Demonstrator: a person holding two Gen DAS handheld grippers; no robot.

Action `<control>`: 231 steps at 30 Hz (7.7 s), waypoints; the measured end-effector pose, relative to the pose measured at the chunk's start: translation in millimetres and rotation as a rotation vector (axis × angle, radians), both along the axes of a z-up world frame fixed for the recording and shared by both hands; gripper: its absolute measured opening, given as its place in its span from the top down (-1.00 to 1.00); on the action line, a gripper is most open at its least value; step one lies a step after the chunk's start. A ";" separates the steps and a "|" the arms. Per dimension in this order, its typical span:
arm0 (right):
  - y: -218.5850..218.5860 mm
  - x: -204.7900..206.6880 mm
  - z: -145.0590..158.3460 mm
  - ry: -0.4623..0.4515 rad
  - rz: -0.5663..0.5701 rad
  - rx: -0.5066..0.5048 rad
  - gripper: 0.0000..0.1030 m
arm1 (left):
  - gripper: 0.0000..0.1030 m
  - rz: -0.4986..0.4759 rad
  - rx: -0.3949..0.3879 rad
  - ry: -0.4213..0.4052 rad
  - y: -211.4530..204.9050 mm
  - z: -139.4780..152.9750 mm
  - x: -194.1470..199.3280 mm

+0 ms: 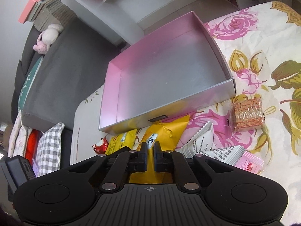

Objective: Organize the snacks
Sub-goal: 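Grasp a yellow packet with the left gripper while the right grasps another yellow packet, then carry both yellow packets into the pink box and open both grippers, then grasp the large yellow cake packet with the left gripper, then grasp the white printed snack bag with the right gripper, then lower the yellow packet into the box with the left gripper while the right drops the white bag in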

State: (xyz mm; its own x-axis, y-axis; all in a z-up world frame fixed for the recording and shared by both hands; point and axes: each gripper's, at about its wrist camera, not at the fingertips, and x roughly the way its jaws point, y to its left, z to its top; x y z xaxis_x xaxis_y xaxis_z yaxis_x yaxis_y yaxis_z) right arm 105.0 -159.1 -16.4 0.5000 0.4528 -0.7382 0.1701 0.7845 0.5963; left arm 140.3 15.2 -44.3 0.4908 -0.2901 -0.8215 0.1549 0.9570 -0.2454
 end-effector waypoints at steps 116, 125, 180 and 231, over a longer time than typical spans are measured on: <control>65.6 -85.2 17.1 -0.465 0.402 -0.355 -0.94 | -0.95 0.253 -0.023 0.026 67.2 9.7 -72.2; 76.2 -92.0 -3.0 -0.447 0.529 -0.302 -0.94 | -0.60 0.175 -0.168 0.125 72.3 -13.4 -86.2; 80.9 -89.2 -16.3 -0.368 0.637 -0.475 -0.11 | 0.28 0.088 -0.094 0.081 77.4 -6.2 -87.3; 17.3 -17.6 47.3 -0.369 0.230 -0.344 0.15 | 0.31 0.090 -0.190 -0.118 22.9 48.0 -35.0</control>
State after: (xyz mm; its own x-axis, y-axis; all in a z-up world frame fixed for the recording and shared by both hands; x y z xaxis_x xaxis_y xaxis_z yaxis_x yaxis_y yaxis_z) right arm 87.4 -141.7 30.9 0.6703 0.3444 -0.6573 -0.2004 0.9369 0.2865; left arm 105.3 38.1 3.7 0.6112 -0.3849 -0.6915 0.1097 0.9065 -0.4077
